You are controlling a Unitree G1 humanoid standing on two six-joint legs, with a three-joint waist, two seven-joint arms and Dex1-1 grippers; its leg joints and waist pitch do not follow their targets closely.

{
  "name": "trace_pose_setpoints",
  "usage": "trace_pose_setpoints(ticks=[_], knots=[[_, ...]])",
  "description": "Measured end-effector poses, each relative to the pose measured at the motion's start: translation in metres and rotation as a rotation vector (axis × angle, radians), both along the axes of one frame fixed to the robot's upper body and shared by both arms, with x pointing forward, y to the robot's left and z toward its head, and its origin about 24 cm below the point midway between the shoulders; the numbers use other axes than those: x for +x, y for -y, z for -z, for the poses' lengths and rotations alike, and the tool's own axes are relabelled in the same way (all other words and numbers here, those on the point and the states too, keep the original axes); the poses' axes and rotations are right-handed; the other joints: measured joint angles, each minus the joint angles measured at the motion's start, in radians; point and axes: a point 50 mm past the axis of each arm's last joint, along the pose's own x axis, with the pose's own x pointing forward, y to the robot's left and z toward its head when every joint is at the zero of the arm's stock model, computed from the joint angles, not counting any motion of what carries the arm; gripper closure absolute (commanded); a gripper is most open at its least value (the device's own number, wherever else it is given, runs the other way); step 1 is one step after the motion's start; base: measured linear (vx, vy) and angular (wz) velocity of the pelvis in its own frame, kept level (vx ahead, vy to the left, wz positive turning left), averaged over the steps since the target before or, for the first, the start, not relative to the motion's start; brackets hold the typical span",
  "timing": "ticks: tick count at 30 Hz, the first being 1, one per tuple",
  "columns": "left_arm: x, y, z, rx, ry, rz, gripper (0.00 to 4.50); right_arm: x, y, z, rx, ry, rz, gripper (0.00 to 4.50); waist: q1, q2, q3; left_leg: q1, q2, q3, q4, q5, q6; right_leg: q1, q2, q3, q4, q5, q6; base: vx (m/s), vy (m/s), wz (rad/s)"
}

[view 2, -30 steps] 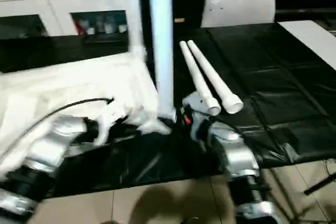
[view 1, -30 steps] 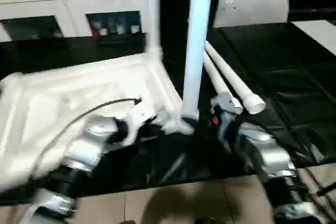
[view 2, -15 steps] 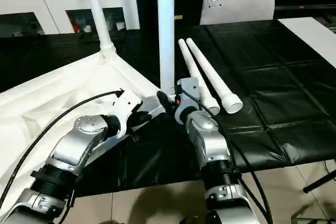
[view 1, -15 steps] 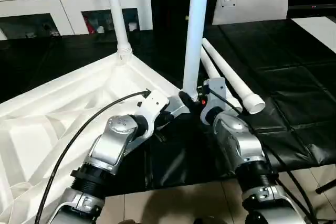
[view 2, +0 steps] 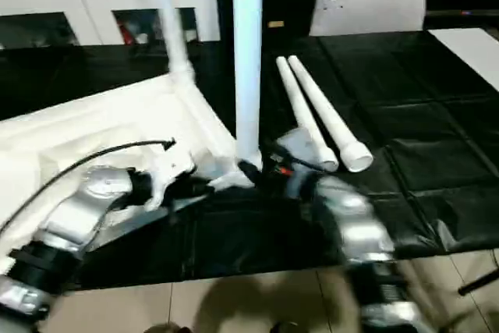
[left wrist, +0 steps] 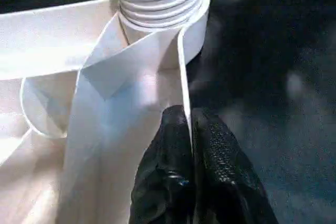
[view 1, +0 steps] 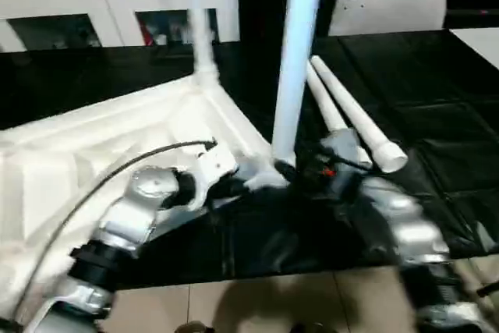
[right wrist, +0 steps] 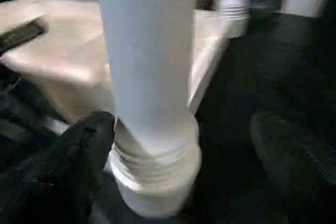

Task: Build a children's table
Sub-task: Rotate leg to tighten

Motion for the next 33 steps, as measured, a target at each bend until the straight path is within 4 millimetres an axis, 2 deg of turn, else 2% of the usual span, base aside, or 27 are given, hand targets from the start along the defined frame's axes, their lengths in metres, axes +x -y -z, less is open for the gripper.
trace_pose_setpoints(ticks=[3, 9, 14, 15, 18, 28, 29, 33], knots=[[-0.002, -0.007, -0.002, 0.037, -0.019, 0.116, 4.5, -0.009, 0.004, -0.004, -0.054, -0.019, -0.175, 0.02, 0.004, 0.0, 0.0, 0.0, 0.0, 0.0, 0.0, 0.0, 0.0, 0.002, 0.0, 0.0, 0.0, 0.0, 0.0, 0.0, 0.0, 0.0], [-0.005, -0.007, -0.005, 0.084, -0.048, 0.292, 4.5, -0.015, -0.001, -0.005, -0.092, -0.068, -0.394, 0.02, 0.009, 0.0, 0.0, 0.001, 0.0, 0.0, 0.002, 0.0, 0.0, 0.004, 0.0, 0.0, 0.001, -0.001, 0.001, 0.0, 0.0, 0.0], [-0.003, -0.007, -0.006, 0.113, -0.041, 0.356, 4.5, -0.014, -0.008, -0.007, -0.142, -0.09, -0.518, 0.02, 0.018, -0.001, 0.0, 0.002, 0.0, 0.0, 0.002, 0.0, 0.0, 0.007, 0.0, 0.0, 0.001, -0.001, 0.002, 0.0, 0.0, 0.0], [-0.002, -0.007, -0.006, 0.119, -0.039, 0.369, 4.5, -0.014, -0.008, -0.005, -0.152, -0.102, -0.536, 0.19, 0.022, -0.001, -0.001, 0.002, 0.0, 0.0, 0.002, 0.0, 0.0, 0.007, 0.0, 0.0, 0.001, -0.001, 0.001, 0.0, 0.0, 0.0], [0.0, -0.007, -0.006, 0.125, -0.032, 0.386, 4.5, -0.013, -0.009, -0.002, -0.163, -0.122, -0.556, 0.42, 0.027, -0.002, -0.001, 0.002, 0.0, 0.0, 0.002, 0.0, 0.0, 0.007, 0.0, 0.0, 0.001, -0.001, 0.001, 0.0, 0.0, 0.0], [0.002, -0.009, -0.007, 0.132, -0.033, 0.414, 4.5, -0.008, -0.011, -0.004, -0.156, -0.143, -0.589, 1.08, 0.03, -0.002, -0.001, 0.002, 0.001, 0.0, 0.003, 0.0, 0.0, 0.007, 0.0, 0.0, 0.002, 0.0, 0.001, 0.0, 0.0, 0.0], [0.002, -0.009, -0.007, 0.133, -0.031, 0.418, 4.5, -0.007, -0.011, -0.003, -0.154, -0.147, -0.589, 1.28, 0.03, -0.003, -0.001, 0.002, 0.001, 0.0, 0.003, 0.0, 0.0, 0.007, 0.0, 0.0, 0.002, 0.0, 0.001, 0.0, 0.0, 0.0], [0.002, -0.01, -0.006, 0.131, -0.031, 0.423, 4.5, -0.006, -0.012, -0.003, -0.141, -0.159, -0.588, 1.47, 0.03, -0.003, -0.002, 0.002, 0.001, 0.0, 0.003, 0.0, 0.0, 0.007, 0.0, 0.0, 0.002, 0.0, 0.001, 0.0, 0.0, 0.0]])
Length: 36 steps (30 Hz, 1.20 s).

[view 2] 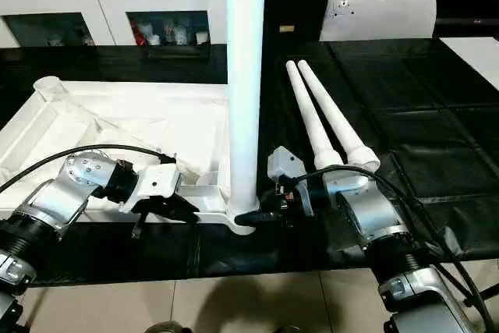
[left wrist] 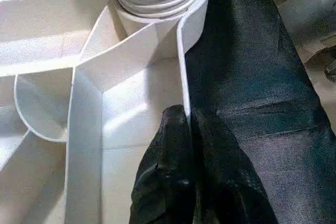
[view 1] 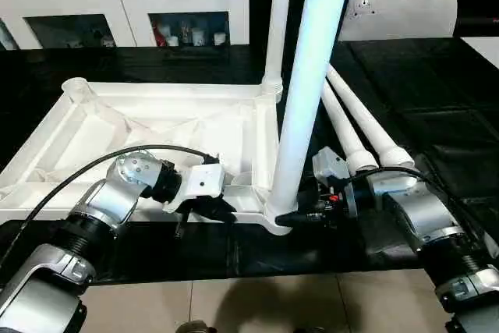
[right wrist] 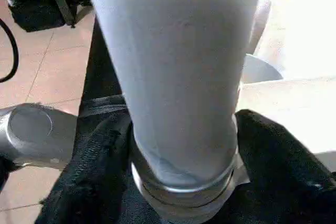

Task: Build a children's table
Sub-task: Rotate leg to tighten

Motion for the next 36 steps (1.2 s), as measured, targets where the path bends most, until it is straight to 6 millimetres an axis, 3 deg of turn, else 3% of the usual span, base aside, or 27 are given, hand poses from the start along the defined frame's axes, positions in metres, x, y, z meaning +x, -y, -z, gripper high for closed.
trace_pose_setpoints(ticks=[5, 10, 13, 16, 20, 26, 28, 30, 32, 35, 36], knots=[[0.0, 0.0, 0.001, -0.009, -0.012, -0.015, 4.5, -0.002, -0.002, 0.003, 0.04, -0.049, 0.027, 1.83, 0.001, 0.0, 0.0, 0.0, 0.0, 0.0, 0.0, 0.0, 0.0, 0.0, 0.0, 0.0, 0.0, 0.0, 0.0, 0.0, 0.0, 0.0], [-0.002, 0.0, 0.006, -0.052, -0.045, -0.123, 4.5, -0.008, -0.005, 0.012, 0.119, -0.108, 0.157, 1.87, -0.003, 0.0, 0.0, 0.004, 0.0, 0.001, 0.0, 0.0, 0.0, 0.002, 0.0, 0.0, 0.001, -0.001, 0.002, 0.0, 0.0, 0.0], [-0.003, -0.001, 0.01, -0.074, -0.051, -0.227, 4.5, -0.009, -0.01, 0.019, 0.157, -0.125, 0.28, 1.9, -0.008, 0.0, 0.0, 0.017, 0.0, 0.001, 0.0, 0.0, 0.0, 0.011, 0.0, 0.001, 0.001, -0.002, 0.004, 0.0, 0.0, 0.0], [-0.001, 0.004, 0.015, -0.107, -0.048, -0.394, 4.5, -0.002, -0.021, 0.023, 0.189, -0.112, 0.478, 1.92, -0.034, 0.003, -0.002, 0.019, -0.001, 0.0, 0.0, 0.0, 0.0, 0.011, 0.0, -0.001, -0.006, -0.003, 0.004, 0.0, 0.0, 0.0], [0.003, 0.027, 0.02, -0.177, -0.069, -0.58, 4.5, 0.013, -0.024, 0.024, 0.183, -0.093, 0.722, 1.94, -0.07, 0.008, -0.004, 0.016, -0.004, 0.0, 0.001, 0.0, 0.0, 0.014, -0.002, -0.004, -0.027, -0.003, 0.005, -0.016, 0.027, -0.04], [0.012, 0.054, 0.026, -0.234, -0.05, -0.742, 4.5, 0.031, -0.036, 0.024, 0.152, -0.075, 0.966, 1.94, -0.111, 0.015, 0.001, 0.016, -0.001, -0.013, 0.0, -0.001, 0.003, 0.035, -0.004, -0.033, -0.071, -0.003, 0.005, -0.006, 0.009, -0.02], [0.015, 0.059, 0.026, -0.231, -0.033, -0.769, 4.5, 0.035, -0.038, 0.022, 0.134, -0.063, 1.015, 1.94, -0.117, 0.017, 0.003, 0.016, -0.002, -0.015, 0.0, -0.002, 0.004, 0.04, -0.007, -0.04, -0.077, -0.003, 0.005, 0.0, 0.0, 0.0], [0.02, 0.064, 0.025, -0.226, -0.011, -0.801, 4.5, 0.04, -0.043, 0.02, 0.136, -0.053, 1.084, 1.94, -0.124, 0.016, 0.006, 0.017, -0.003, -0.015, 0.0, -0.002, 0.004, 0.043, -0.019, -0.057, -0.077, -0.003, 0.005, 0.0, 0.0, 0.0], [0.022, 0.069, 0.024, -0.231, -0.001, -0.81, 4.5, 0.042, -0.044, 0.019, 0.146, -0.045, 1.12, 1.36, -0.13, 0.02, 0.009, 0.014, -0.001, -0.021, -0.002, -0.002, 0.004, 0.047, -0.022, -0.07, -0.084, -0.004, 0.006, 0.0, 0.0, 0.0], [0.025, 0.069, 0.022, -0.229, 0.021, -0.813, 4.5, 0.042, -0.048, 0.019, 0.17, -0.043, 1.143, 1.32, -0.14, 0.015, 0.012, 0.016, -0.004, -0.021, -0.002, -0.002, 0.004, 0.041, -0.022, -0.062, -0.072, -0.003, 0.006, 0.0, 0.0, 0.0], [0.026, 0.068, 0.022, -0.23, 0.029, -0.814, 4.5, 0.041, -0.049, 0.019, 0.176, -0.039, 1.143, 0.98, -0.14, 0.015, 0.012, 0.016, -0.005, -0.022, -0.004, -0.002, 0.004, 0.039, -0.022, -0.065, -0.071, -0.003, 0.006, 0.0, 0.0, 0.0]])
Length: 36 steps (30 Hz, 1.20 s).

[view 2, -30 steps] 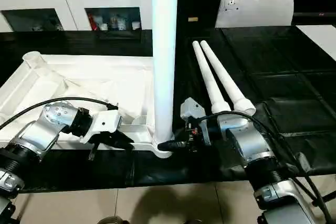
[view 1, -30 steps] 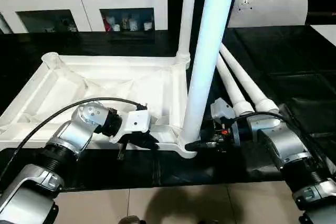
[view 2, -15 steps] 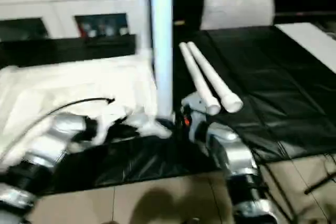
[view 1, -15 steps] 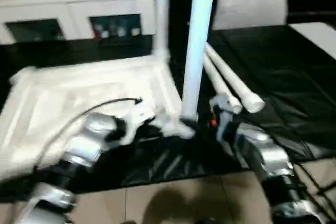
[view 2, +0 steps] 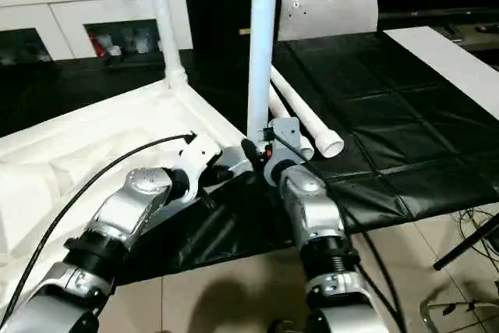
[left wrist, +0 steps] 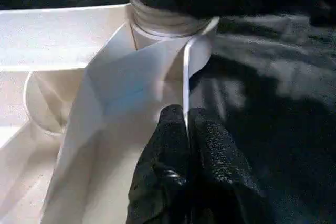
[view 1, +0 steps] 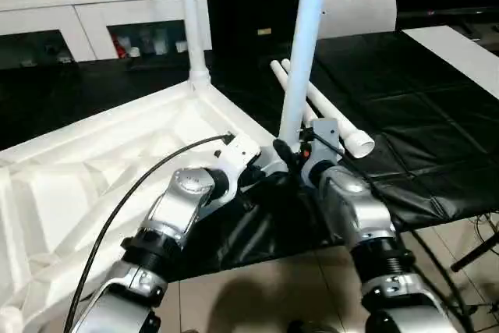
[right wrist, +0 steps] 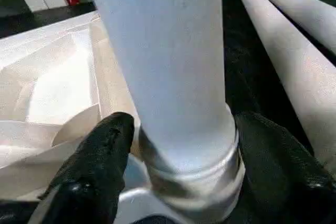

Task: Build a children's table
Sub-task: Rotate leg to tighten, then rotate table base

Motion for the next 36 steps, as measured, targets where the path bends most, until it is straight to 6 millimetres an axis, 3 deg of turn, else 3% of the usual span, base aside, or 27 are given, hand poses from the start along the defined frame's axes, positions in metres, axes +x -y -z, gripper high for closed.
trace_pose_setpoints(ticks=[3, 7, 10, 11, 15, 20, 22, 26, 27, 28, 30, 31, 32, 36], knots=[[0.001, -0.002, -0.002, 0.008, 0.039, 0.038, 4.5, -0.003, -0.001, -0.002, 0.02, 0.024, -0.003, 0.87, 0.002, 0.0, 0.0, -0.009, 0.002, -0.005, -0.001, 0.0, 0.0, -0.007, 0.0, -0.007, 0.001, 0.0, 0.0, 0.0, 0.0, 0.0], [0.001, -0.004, -0.005, 0.013, 0.079, 0.088, 4.5, -0.007, 0.001, -0.004, 0.011, 0.063, -0.002, 0.45, 0.02, -0.006, -0.004, -0.018, -0.003, 0.003, 0.004, 0.002, 0.002, -0.02, 0.0, 0.017, 0.022, 0.026, -0.004, 0.0, 0.0, 0.0], [0.004, -0.004, -0.009, 0.016, 0.106, 0.107, 4.5, -0.012, 0.005, -0.006, 0.003, 0.096, -0.009, 0.28, 0.04, -0.008, -0.005, -0.018, -0.001, 0.005, 0.001, 0.002, 0.001, -0.031, 0.001, 0.02, 0.036, 0.023, 0.001, 0.043, -0.031, 0.02], [0.005, -0.004, -0.01, 0.018, 0.117, 0.108, 4.22, -0.015, 0.007, -0.004, -0.003, 0.096, -0.019, 0.03, 0.051, -0.008, -0.005, -0.02, 0.002, 0.006, -0.002, 0.002, 0.001, -0.036, 0.003, 0.02, 0.039, 0.022, 0.001, 0.073, -0.055, 0.02], [0.009, -0.01, -0.025, -0.1, 0.166, 0.059, 3.84, -0.028, 0.011, -0.004, 0.022, 0.108, -0.035, 0.0, 0.076, -0.009, -0.005, -0.034, 0.005, 0.008, -0.002, 0.005, 0.006, -0.055, 0.005, 0.021, 0.056, 0.013, -0.008, 0.01, -0.014, 0.0], [0.01, -0.025, -0.039, -0.208, 0.224, -0.009, 3.52, -0.032, 0.014, -0.018, 0.023, 0.157, -0.068, 0.0, 0.081, -0.011, -0.006, -0.032, 0.005, 0.013, 0.0, 0.005, 0.006, -0.057, 0.005, 0.027, 0.06, 0.012, -0.01, 0.0, 0.0, 0.0], [0.009, -0.039, -0.039, -0.211, 0.228, -0.057, 3.52, -0.036, 0.012, -0.018, 0.015, 0.152, -0.109, 0.0, 0.081, -0.013, -0.005, -0.03, 0.005, 0.015, 0.001, 0.005, 0.006, -0.056, 0.005, 0.029, 0.062, 0.013, -0.009, 0.0, 0.0, 0.0], [0.013, -0.09, -0.047, -0.098, 0.277, -0.235, 3.52, -0.046, 0.003, -0.01, -0.012, 0.107, -0.21, 0.0, 0.08, -0.026, -0.001, -0.019, 0.005, 0.019, 0.001, 0.002, -0.002, -0.054, 0.006, 0.038, 0.064, 0.013, -0.003, 0.0, 0.0, 0.0], [0.013, -0.105, -0.051, -0.048, 0.293, -0.284, 3.52, -0.047, -0.001, -0.009, -0.02, 0.104, -0.227, 0.0, 0.078, -0.029, -0.001, -0.018, 0.005, 0.02, 0.001, 0.002, -0.002, -0.054, 0.006, 0.038, 0.064, 0.014, -0.003, 0.0, 0.0, 0.0], [0.013, -0.134, -0.057, 0.053, 0.317, -0.379, 3.52, -0.047, -0.005, -0.006, -0.034, 0.085, -0.259, 0.0, 0.072, -0.033, 0.0, -0.018, 0.005, 0.02, 0.001, 0.003, -0.003, -0.052, 0.009, 0.04, 0.064, 0.015, -0.003, 0.0, 0.0, 0.0], [0.011, -0.168, -0.07, 0.13, 0.358, -0.509, 3.52, -0.048, -0.007, -0.001, -0.05, 0.058, -0.28, 0.0, 0.074, -0.034, 0.0, -0.012, 0.005, 0.017, 0.001, 0.003, -0.005, -0.047, 0.011, 0.04, 0.059, 0.015, -0.003, 0.0, 0.0, 0.0], [0.01, -0.176, -0.074, 0.149, 0.374, -0.539, 3.8, -0.049, -0.005, 0.001, -0.059, 0.047, -0.281, 0.0, 0.079, -0.034, 0.0, -0.011, 0.005, 0.017, 0.0, 0.003, -0.005, -0.046, 0.011, 0.042, 0.058, 0.015, -0.003, 0.0, 0.0, 0.0], [0.009, -0.18, -0.076, 0.159, 0.377, -0.555, 3.8, -0.048, -0.005, 0.003, -0.062, 0.039, -0.28, 0.0, 0.087, -0.034, 0.0, -0.011, 0.004, 0.017, 0.0, 0.003, -0.005, -0.044, 0.011, 0.043, 0.056, 0.015, -0.003, 0.0, 0.0, 0.0], [-0.007, -0.228, -0.077, 0.361, 0.33, -0.673, 3.94, -0.048, -0.018, 0.005, -0.073, 0.012, -0.334, 0.0, 0.082, -0.044, -0.004, -0.016, 0.004, 0.019, 0.001, 0.003, -0.005, -0.048, 0.013, 0.046, 0.056, 0.016, -0.004, 0.0, 0.0, 0.0]])
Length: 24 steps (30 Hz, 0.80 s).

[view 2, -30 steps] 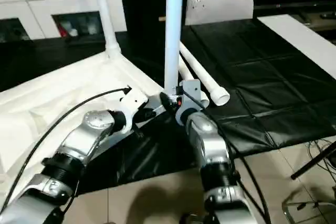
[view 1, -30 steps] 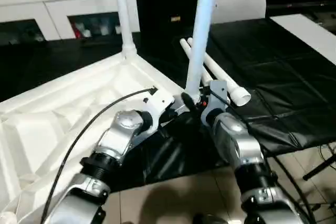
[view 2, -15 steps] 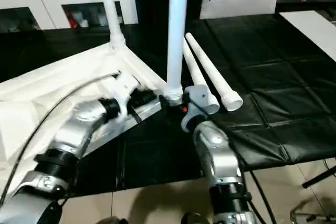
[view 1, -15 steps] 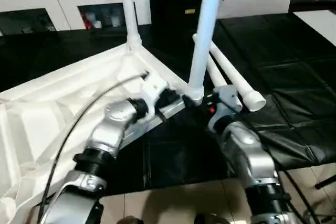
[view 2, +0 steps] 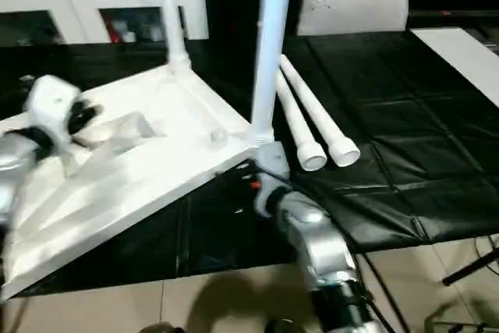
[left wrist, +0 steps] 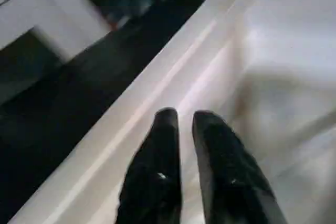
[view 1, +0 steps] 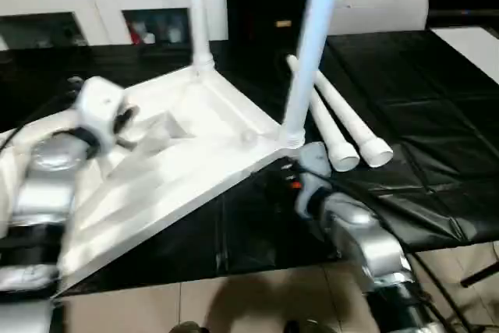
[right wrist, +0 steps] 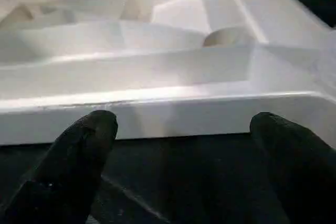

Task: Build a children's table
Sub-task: Rotate table base

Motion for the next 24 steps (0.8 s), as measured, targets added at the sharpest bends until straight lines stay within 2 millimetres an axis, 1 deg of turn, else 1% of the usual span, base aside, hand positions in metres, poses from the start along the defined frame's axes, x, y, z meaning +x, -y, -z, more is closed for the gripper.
trace_pose_setpoints(ticks=[1, 2, 3, 4, 5, 6, 7, 8, 10, 13, 15, 20, 21, 24], knots=[[-0.009, -0.018, -0.003, 0.066, -0.027, -0.051, 4.11, 0.002, -0.002, 0.003, -0.021, -0.019, -0.012, 0.0, 0.0, -0.003, -0.001, 0.0, 0.0, -0.001, 0.0, -0.001, -0.001, 0.0, 0.001, 0.0, 0.001, 0.0, 0.0, 0.0, 0.0, 0.0], [-0.019, -0.036, -0.005, 0.132, -0.073, -0.104, 4.21, 0.004, -0.005, 0.003, -0.035, -0.031, -0.023, 0.0, -0.006, -0.005, -0.002, 0.0, 0.001, 0.0, 0.0, -0.003, -0.004, -0.001, 0.004, 0.004, 0.002, 0.002, -0.003, 0.0, 0.0, 0.0], [-0.031, -0.053, -0.006, 0.176, -0.113, -0.168, 4.26, 0.005, -0.006, 0.005, -0.049, -0.041, -0.025, 0.0, -0.006, -0.007, -0.002, -0.002, 0.003, 0.0, 0.0, -0.004, -0.005, 0.0, 0.006, 0.006, 0.001, 0.001, -0.003, 0.0, 0.0, 0.0], [-0.036, -0.06, -0.006, 0.187, -0.131, -0.198, 4.41, 0.006, -0.003, 0.007, -0.064, -0.051, -0.02, 0.0, -0.002, -0.008, -0.003, 0.002, 0.004, 0.0, 0.0, -0.005, -0.006, 0.0, 0.007, 0.006, 0.002, 0.0, -0.002, 0.0, 0.0, 0.0], [-0.041, -0.064, -0.004, 0.2, -0.156, -0.216, 4.41, 0.007, -0.003, 0.009, -0.073, -0.062, -0.018, 0.0, 0.003, -0.008, -0.003, 0.003, 0.004, 0.0, 0.0, -0.005, -0.006, 0.0, 0.007, 0.005, 0.002, 0.0, -0.002, 0.0, 0.0, 0.0], [-0.046, -0.067, 0.003, 0.202, -0.194, -0.229, 4.41, 0.007, -0.003, 0.009, -0.074, -0.068, -0.018, 0.0, 0.012, -0.009, -0.003, 0.003, 0.005, 0.0, 0.0, -0.005, -0.007, 0.0, 0.007, 0.005, 0.002, 0.0, -0.003, 0.0, 0.0, 0.0], [-0.049, -0.067, 0.008, 0.198, -0.219, -0.233, 4.41, 0.008, -0.005, 0.009, -0.073, -0.071, -0.02, 0.0, 0.015, -0.009, -0.004, 0.003, 0.006, 0.001, 0.0, -0.005, -0.007, 0.0, 0.008, 0.005, 0.002, 0.0, -0.003, 0.0, 0.0, 0.0], [-0.053, -0.066, 0.017, 0.185, -0.261, -0.231, 4.41, 0.009, -0.01, 0.01, -0.07, -0.083, -0.029, 0.0, 0.018, -0.01, -0.004, 0.005, 0.006, 0.001, 0.0, -0.004, -0.007, 0.0, 0.008, 0.005, 0.002, 0.0, -0.004, 0.0, 0.0, 0.0], [-0.056, -0.059, 0.032, 0.159, -0.318, -0.194, 4.41, 0.012, -0.013, 0.012, -0.083, -0.092, -0.028, 0.0, 0.023, -0.012, -0.004, 0.007, 0.006, 0.002, 0.0, -0.004, -0.008, 0.001, 0.009, 0.006, 0.003, 0.0, -0.003, 0.0, 0.0, 0.0], [-0.055, -0.047, 0.046, 0.064, -0.34, -0.143, 4.41, 0.014, -0.017, 0.015, -0.086, -0.111, -0.028, 0.0, 0.024, -0.016, -0.006, 0.012, 0.006, 0.002, 0.0, -0.003, -0.009, 0.004, 0.009, 0.008, 0.003, 0.0, -0.003, 0.0, 0.0, 0.0], [-0.055, -0.043, 0.048, 0.043, -0.348, -0.099, 4.41, 0.017, -0.021, 0.016, -0.082, -0.119, -0.024, 0.0, 0.02, -0.017, -0.006, 0.015, 0.006, 0.002, 0.0, -0.003, -0.009, 0.005, 0.01, 0.008, 0.003, 0.001, -0.003, 0.0, 0.0, 0.0], [-0.057, -0.032, 0.051, -0.018, -0.4, -0.014, 4.41, 0.023, -0.024, 0.019, -0.087, -0.128, -0.017, 0.0, 0.014, -0.017, -0.006, 0.018, 0.006, 0.002, 0.0, -0.003, -0.009, 0.009, 0.01, 0.009, 0.003, 0.001, -0.003, 0.0, 0.0, 0.0], [-0.06, -0.027, 0.052, -0.026, -0.438, 0.027, 4.41, 0.026, -0.025, 0.019, -0.089, -0.128, -0.016, 0.0, 0.009, -0.017, -0.006, 0.019, 0.005, 0.002, 0.0, -0.003, -0.009, 0.009, 0.01, 0.011, 0.003, 0.001, -0.003, 0.0, 0.0, 0.0], [-0.062, -0.011, 0.054, -0.085, -0.499, 0.136, 4.41, 0.031, -0.024, 0.019, -0.092, -0.127, 0.0, 0.0, 0.002, -0.017, -0.006, 0.019, 0.004, 0.003, 0.0, -0.003, -0.009, 0.009, 0.01, 0.013, 0.003, 0.001, -0.003, 0.0, 0.0, 0.0]])
